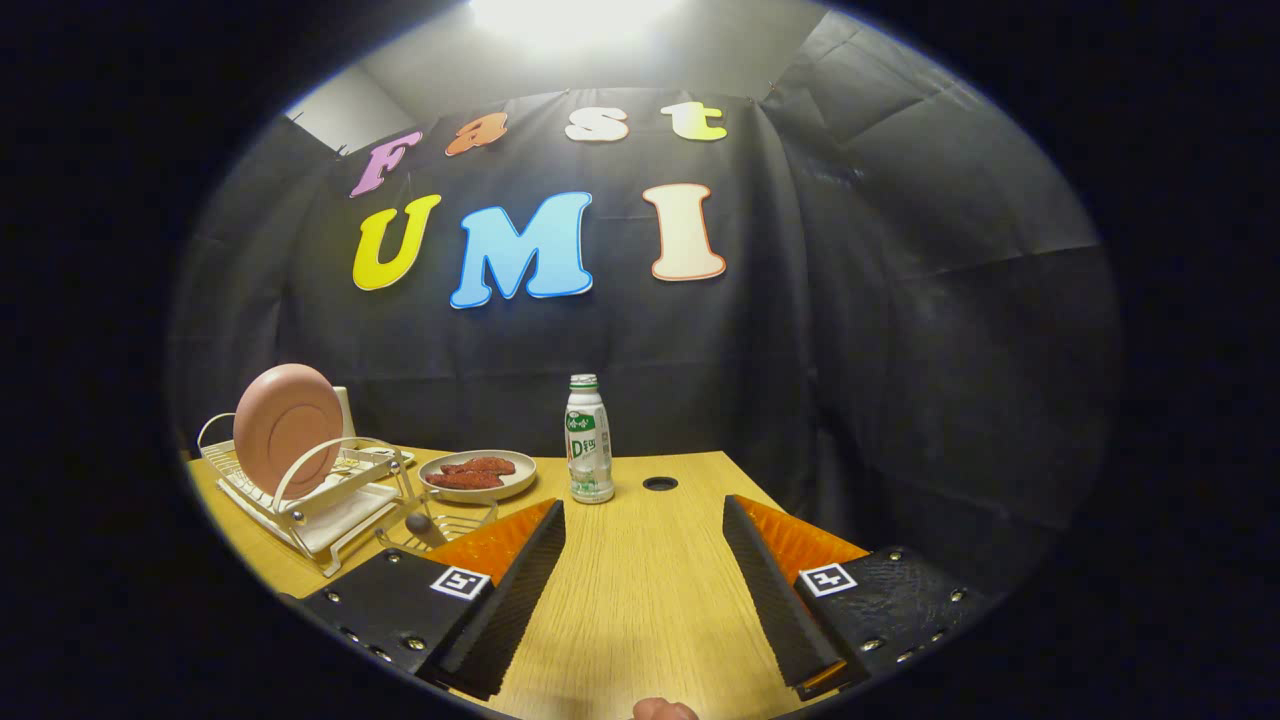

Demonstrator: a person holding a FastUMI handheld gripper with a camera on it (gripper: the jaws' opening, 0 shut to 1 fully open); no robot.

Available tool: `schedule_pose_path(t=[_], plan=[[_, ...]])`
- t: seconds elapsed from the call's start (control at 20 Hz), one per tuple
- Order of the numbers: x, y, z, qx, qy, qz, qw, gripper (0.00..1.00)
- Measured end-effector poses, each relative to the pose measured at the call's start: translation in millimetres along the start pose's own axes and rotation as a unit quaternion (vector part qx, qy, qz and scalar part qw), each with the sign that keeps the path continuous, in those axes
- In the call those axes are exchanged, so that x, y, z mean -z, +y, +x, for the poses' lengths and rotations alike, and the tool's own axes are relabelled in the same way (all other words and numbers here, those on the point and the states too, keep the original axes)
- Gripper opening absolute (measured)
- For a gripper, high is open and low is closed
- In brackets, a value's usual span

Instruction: Take the plate from the dish rack, then take the spoon from the basket and place it into the plate.

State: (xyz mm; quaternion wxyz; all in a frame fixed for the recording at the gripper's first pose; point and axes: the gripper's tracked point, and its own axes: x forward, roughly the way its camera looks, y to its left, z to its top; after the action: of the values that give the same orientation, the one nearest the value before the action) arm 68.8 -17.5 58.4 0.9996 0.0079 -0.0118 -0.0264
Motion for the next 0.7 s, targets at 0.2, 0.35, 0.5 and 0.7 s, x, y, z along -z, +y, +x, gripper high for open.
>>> schedule_pose_path(t=[0.2, 0.35, 0.5, 0.7], plan=[[-65, 4, -19, 0.022, -0.011, -0.014, 1.000, 0.97], [-106, 30, -44, 0.027, -0.011, -0.008, 1.000, 0.97], [-129, 62, -61, 0.018, -0.015, -0.019, 1.000, 0.97], [-151, 104, -73, 0.008, -0.007, -0.007, 1.000, 0.96]])
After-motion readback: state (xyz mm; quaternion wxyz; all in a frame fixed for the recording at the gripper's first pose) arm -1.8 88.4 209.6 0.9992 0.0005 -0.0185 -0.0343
